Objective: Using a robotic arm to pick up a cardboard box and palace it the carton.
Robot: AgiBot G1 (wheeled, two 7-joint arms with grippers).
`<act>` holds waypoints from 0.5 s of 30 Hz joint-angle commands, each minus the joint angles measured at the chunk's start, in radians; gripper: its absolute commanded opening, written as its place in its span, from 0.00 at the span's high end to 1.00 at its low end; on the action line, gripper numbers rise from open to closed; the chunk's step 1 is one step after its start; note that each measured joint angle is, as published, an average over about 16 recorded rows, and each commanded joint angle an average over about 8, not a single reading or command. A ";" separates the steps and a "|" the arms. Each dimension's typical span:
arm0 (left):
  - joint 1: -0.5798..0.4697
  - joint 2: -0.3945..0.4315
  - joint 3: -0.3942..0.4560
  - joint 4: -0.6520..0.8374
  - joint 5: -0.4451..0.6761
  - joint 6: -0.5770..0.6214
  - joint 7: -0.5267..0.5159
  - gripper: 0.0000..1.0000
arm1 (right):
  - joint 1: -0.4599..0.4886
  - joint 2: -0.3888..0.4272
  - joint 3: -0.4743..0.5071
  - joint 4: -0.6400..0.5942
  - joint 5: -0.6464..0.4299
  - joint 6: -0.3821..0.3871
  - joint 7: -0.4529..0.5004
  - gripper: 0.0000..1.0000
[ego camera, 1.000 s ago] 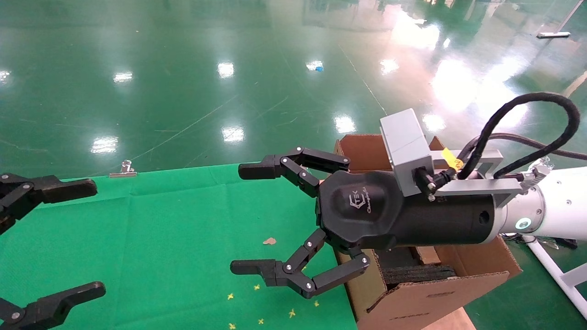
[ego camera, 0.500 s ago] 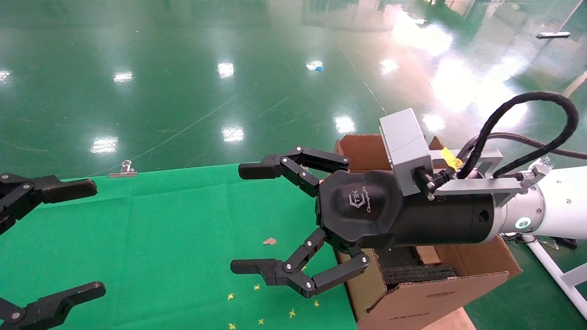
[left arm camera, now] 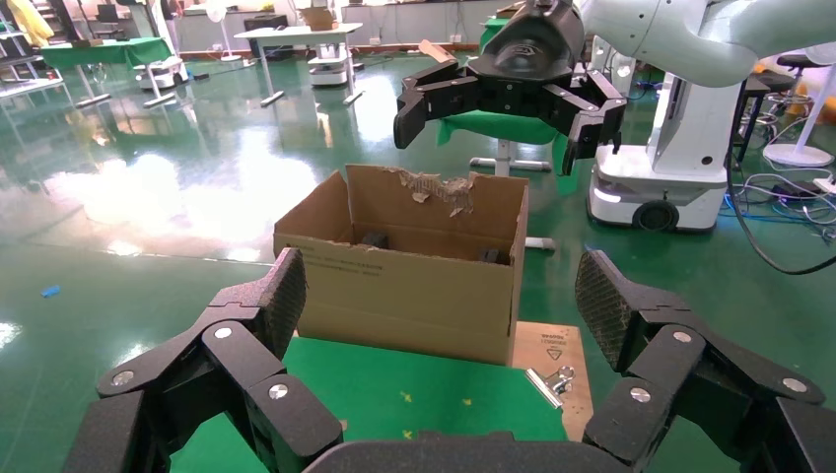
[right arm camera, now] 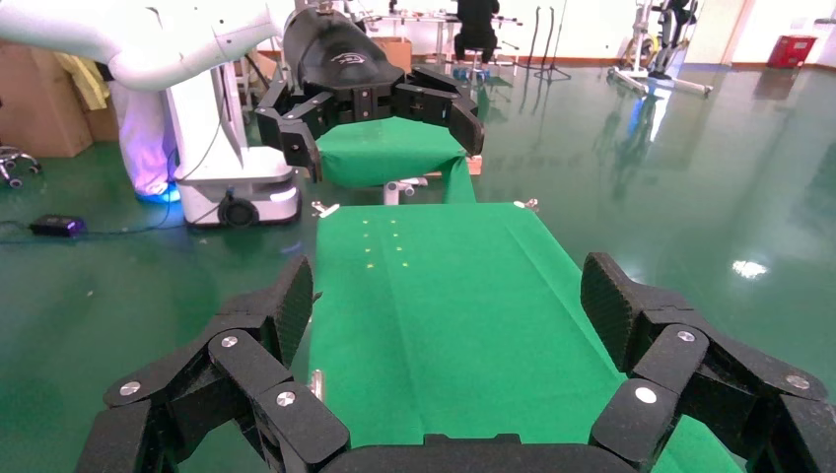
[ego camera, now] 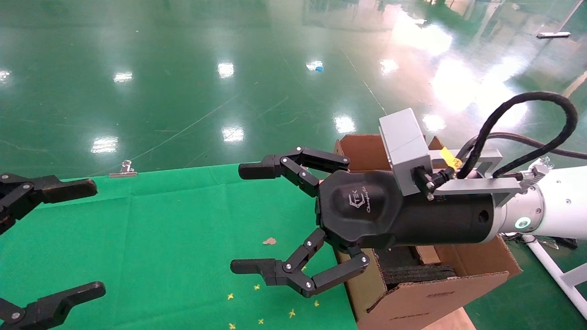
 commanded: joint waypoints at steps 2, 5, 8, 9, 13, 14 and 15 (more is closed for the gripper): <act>0.000 0.000 0.000 0.000 0.000 0.000 0.000 0.00 | 0.000 0.000 0.000 0.000 0.000 0.000 0.000 0.00; 0.000 0.000 0.000 0.000 0.000 0.000 0.000 0.00 | 0.000 0.000 0.000 0.000 0.000 0.000 0.000 0.00; 0.000 0.000 0.000 0.000 0.000 0.000 0.000 0.00 | 0.001 0.000 -0.001 0.000 0.000 0.000 0.000 0.00; 0.000 0.000 0.000 0.000 0.000 0.000 0.000 0.00 | 0.001 0.000 -0.001 0.000 0.000 0.000 0.000 0.00; 0.000 0.000 0.000 0.000 0.000 0.000 0.000 0.00 | 0.001 0.000 -0.001 0.000 0.000 0.000 0.000 0.00; 0.000 0.000 0.000 0.000 0.000 0.000 0.000 0.00 | 0.001 0.000 -0.001 0.000 0.000 0.000 0.000 0.00; 0.000 0.000 0.000 0.000 0.000 0.000 0.000 0.00 | 0.001 0.000 -0.001 0.000 0.000 0.000 0.000 0.00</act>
